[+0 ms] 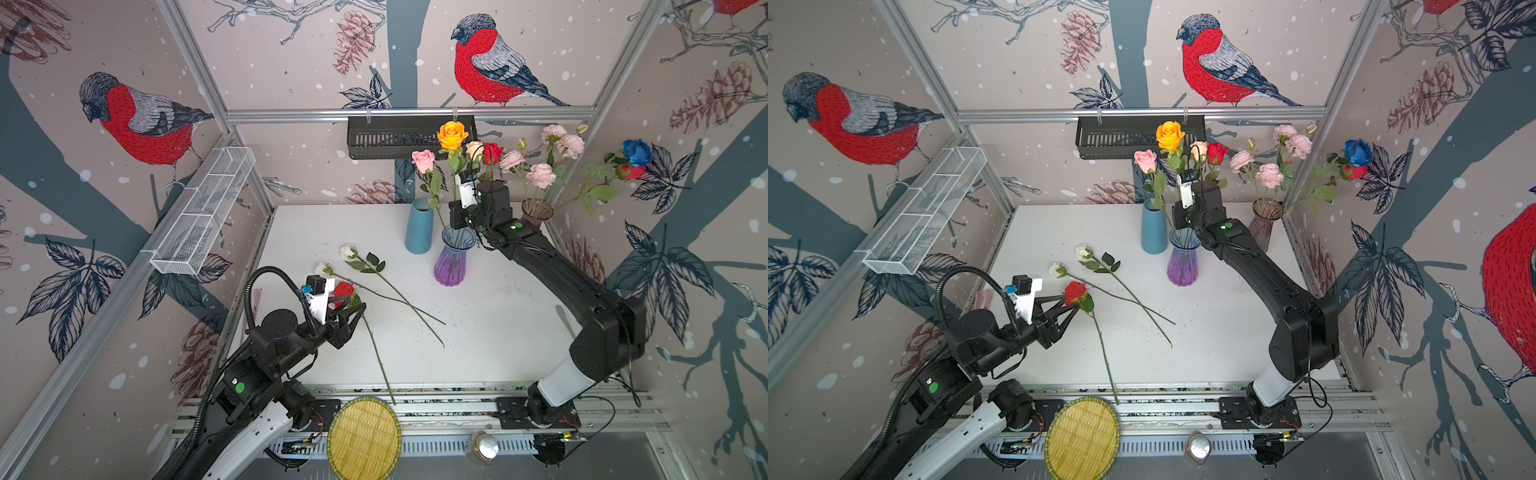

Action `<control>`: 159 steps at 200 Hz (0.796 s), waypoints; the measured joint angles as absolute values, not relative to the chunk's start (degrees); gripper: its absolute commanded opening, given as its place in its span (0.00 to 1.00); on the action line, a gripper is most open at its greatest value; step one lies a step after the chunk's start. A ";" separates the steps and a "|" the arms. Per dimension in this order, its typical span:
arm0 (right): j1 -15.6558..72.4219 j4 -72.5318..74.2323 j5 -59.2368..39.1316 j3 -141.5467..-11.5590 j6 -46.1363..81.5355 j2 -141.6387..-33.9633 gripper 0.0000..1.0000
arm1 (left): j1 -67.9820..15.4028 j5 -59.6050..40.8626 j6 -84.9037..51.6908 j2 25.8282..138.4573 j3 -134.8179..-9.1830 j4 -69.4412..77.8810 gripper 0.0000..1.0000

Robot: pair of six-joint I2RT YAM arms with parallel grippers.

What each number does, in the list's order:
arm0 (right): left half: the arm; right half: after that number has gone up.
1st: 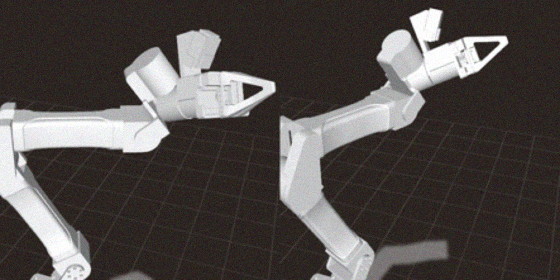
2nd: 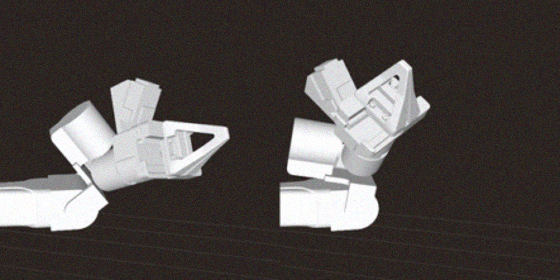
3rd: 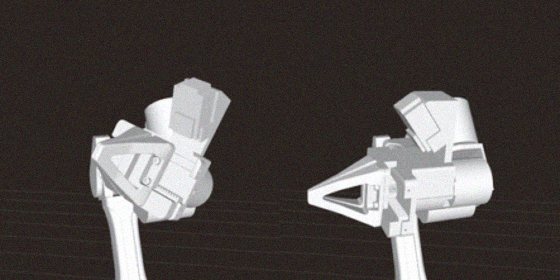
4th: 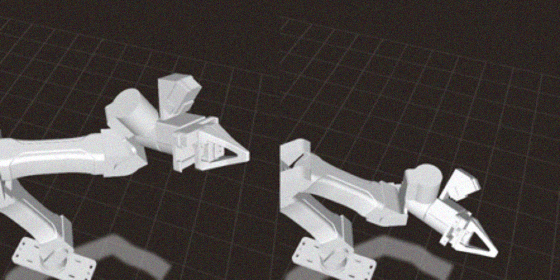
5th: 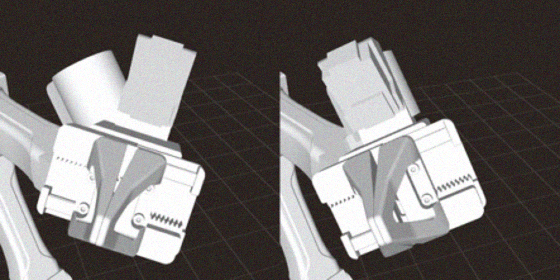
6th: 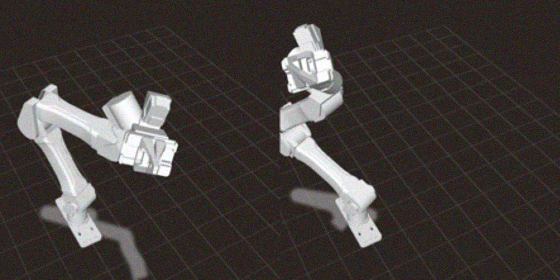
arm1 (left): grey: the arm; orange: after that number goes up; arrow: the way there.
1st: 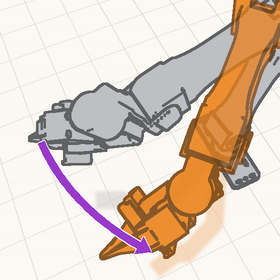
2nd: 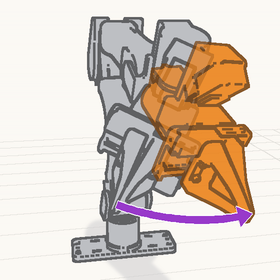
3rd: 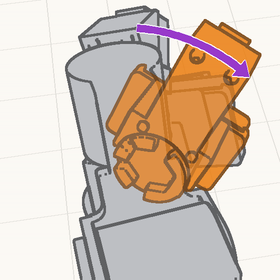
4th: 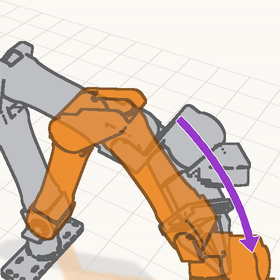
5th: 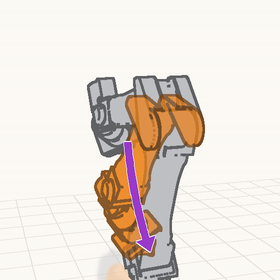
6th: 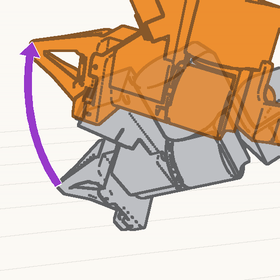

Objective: Arrange the flowers into the vase
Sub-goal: 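Carry the yellow rose above the purple-blue vase with the right gripper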

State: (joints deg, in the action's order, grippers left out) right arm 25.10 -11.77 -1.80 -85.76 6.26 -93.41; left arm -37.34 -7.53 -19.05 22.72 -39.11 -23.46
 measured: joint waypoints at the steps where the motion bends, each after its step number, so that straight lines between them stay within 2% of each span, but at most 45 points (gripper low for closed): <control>1: 25.06 -11.77 -1.89 -85.76 6.31 -93.47 0.12 | -37.34 -7.53 -19.05 22.70 -39.11 -23.46 0.54; 49: 24.18 -11.92 -3.66 -85.76 7.84 -94.19 0.36 | -37.34 -7.51 -19.05 22.59 -39.07 -23.42 0.54; 159: 23.22 -11.92 -5.39 -84.53 10.76 -87.74 0.38 | -37.28 -7.53 -19.05 22.04 -39.00 -23.40 0.53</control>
State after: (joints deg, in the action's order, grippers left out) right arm 23.22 -11.92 -5.39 -84.53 10.76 -87.74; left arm -37.28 -7.53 -19.05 22.04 -39.00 -23.40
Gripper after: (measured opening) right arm 0.387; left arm 0.535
